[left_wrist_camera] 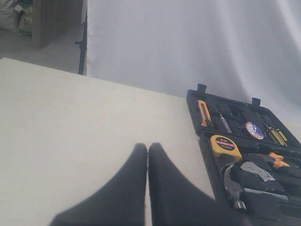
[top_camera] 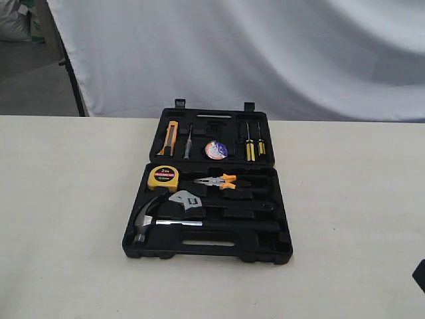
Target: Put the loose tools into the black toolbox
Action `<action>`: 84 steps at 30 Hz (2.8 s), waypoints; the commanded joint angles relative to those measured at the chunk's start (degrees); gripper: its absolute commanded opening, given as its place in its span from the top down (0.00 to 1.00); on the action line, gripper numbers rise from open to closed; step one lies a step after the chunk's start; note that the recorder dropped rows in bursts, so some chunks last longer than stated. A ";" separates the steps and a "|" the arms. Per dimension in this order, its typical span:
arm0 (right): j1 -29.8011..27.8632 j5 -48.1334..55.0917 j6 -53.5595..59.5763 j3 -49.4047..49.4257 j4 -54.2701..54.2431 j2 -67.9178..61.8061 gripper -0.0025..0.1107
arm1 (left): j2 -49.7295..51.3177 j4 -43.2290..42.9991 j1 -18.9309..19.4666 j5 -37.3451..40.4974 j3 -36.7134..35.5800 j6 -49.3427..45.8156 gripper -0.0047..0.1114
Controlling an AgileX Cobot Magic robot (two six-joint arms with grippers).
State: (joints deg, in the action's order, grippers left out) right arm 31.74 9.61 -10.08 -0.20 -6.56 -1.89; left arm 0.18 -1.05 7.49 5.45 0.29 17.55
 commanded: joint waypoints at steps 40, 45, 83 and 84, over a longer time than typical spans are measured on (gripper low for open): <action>-22.77 1.37 13.14 0.20 -0.66 1.89 0.98 | -0.18 -0.25 1.45 -0.41 0.15 0.27 0.95; -22.77 1.37 13.14 0.20 -0.66 1.89 0.98 | -0.18 -0.25 1.45 -0.41 0.15 0.27 0.95; -22.79 0.97 12.92 0.20 -0.66 1.89 0.98 | -0.18 -0.25 1.45 -0.41 0.15 0.27 0.95; -22.79 0.97 12.92 0.20 -0.66 1.89 0.98 | -0.18 -0.25 1.45 -0.41 0.15 0.27 0.95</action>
State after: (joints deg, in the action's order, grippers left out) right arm 8.71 10.98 2.54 -0.20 -7.61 -0.39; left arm 0.18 -1.05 7.49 5.45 0.29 17.55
